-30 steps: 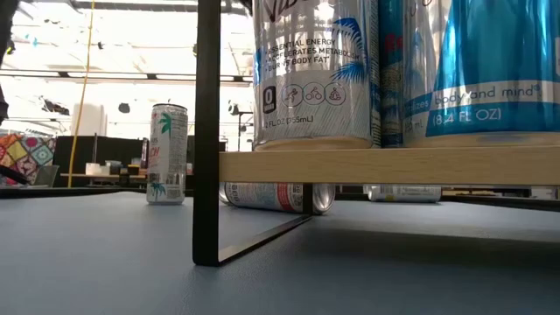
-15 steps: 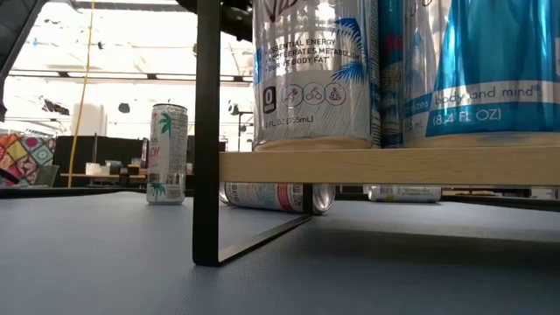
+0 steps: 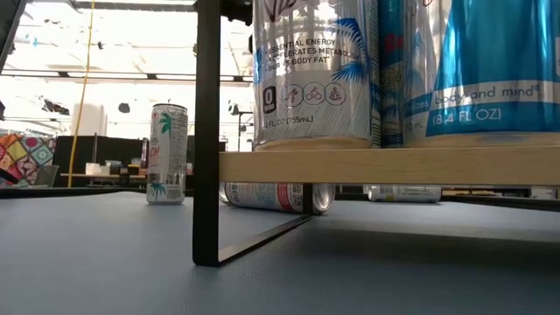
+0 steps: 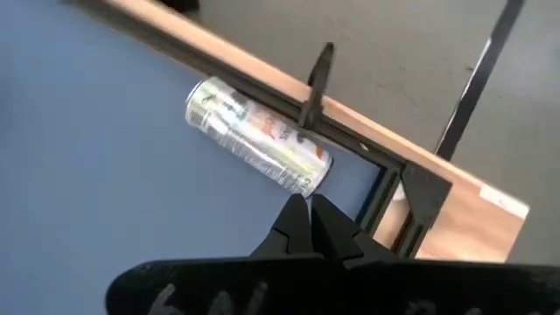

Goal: Place canned beverage on shelf
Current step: Put the white yellow soda can on the shelf

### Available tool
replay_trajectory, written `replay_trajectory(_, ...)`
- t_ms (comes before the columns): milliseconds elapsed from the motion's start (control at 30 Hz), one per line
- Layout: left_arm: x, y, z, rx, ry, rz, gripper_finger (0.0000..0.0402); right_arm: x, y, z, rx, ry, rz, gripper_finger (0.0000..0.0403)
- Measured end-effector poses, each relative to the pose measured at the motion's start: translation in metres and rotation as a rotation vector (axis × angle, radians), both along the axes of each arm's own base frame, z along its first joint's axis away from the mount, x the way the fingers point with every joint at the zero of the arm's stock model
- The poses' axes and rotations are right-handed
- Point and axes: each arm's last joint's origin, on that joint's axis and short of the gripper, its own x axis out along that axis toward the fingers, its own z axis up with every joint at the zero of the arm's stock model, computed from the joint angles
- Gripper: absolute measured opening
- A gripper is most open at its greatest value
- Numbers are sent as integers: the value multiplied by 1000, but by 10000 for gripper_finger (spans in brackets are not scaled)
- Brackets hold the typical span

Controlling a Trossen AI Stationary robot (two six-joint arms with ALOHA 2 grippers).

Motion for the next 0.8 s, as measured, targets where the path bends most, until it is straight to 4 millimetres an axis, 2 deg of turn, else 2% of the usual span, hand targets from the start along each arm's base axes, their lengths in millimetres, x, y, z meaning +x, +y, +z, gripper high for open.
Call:
replay_trajectory(167,-7,4,8,23,-23,-50,336,15,-31,-9,123,208,137,0)
replay_trajectory(333,-14,10,10,-50,-33,-85,336,28,-52,-28,170,275,294,5)
replay_trajectory(400,-18,13,10,-105,-34,-101,336,33,-52,-34,227,244,355,20)
replay_trajectory(567,-33,26,11,-255,-30,-155,336,49,-50,-37,313,24,347,98)
replay_trajectory(667,-41,32,13,-304,-35,-161,336,67,-43,-35,266,17,370,156)
replay_trajectory(800,-51,40,17,-323,-55,-194,336,86,-36,-34,132,149,479,231)
